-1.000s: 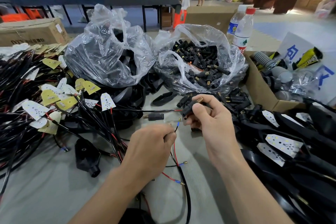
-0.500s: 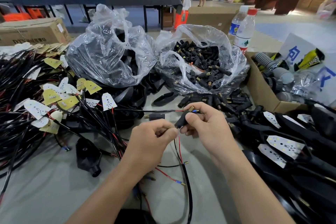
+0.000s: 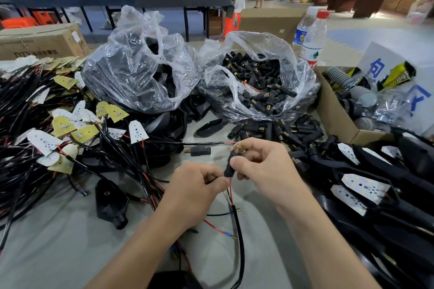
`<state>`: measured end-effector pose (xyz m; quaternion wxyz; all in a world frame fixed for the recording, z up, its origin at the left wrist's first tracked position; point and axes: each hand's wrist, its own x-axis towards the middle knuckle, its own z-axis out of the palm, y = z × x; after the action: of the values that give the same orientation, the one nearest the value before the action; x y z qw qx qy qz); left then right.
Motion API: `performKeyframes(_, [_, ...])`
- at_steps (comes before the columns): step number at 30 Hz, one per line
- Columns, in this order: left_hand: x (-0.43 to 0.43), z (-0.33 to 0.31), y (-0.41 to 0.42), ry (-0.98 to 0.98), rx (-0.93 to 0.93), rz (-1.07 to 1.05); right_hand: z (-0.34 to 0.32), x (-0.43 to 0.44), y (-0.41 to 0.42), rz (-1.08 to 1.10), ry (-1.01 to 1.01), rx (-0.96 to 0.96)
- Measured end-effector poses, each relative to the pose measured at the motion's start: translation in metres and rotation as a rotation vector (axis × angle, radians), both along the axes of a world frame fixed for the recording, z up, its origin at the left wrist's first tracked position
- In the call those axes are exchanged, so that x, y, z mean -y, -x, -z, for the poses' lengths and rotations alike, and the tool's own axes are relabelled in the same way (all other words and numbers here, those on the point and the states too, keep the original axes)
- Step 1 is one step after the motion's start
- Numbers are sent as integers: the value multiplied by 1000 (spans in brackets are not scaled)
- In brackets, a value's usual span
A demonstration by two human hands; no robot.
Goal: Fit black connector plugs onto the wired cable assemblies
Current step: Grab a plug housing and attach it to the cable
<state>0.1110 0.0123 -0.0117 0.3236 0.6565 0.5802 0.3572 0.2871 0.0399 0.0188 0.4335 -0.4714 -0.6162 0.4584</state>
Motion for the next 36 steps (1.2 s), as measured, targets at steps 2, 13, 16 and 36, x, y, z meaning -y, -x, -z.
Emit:
performKeyframes(2, [0, -1, -1, 12, 58, -43, 0, -1, 0, -9, 6, -39])
performKeyframes(13, [-1, -8, 2, 81, 182, -11, -2, -1, -2, 8, 83, -214])
performKeyframes(16, [0, -5, 2, 76, 217, -21, 0, -1, 0, -16, 83, -144])
performKeyframes(36, [-3, -4, 2, 110, 348, 62, -4, 1, 8, 172, -67, -222])
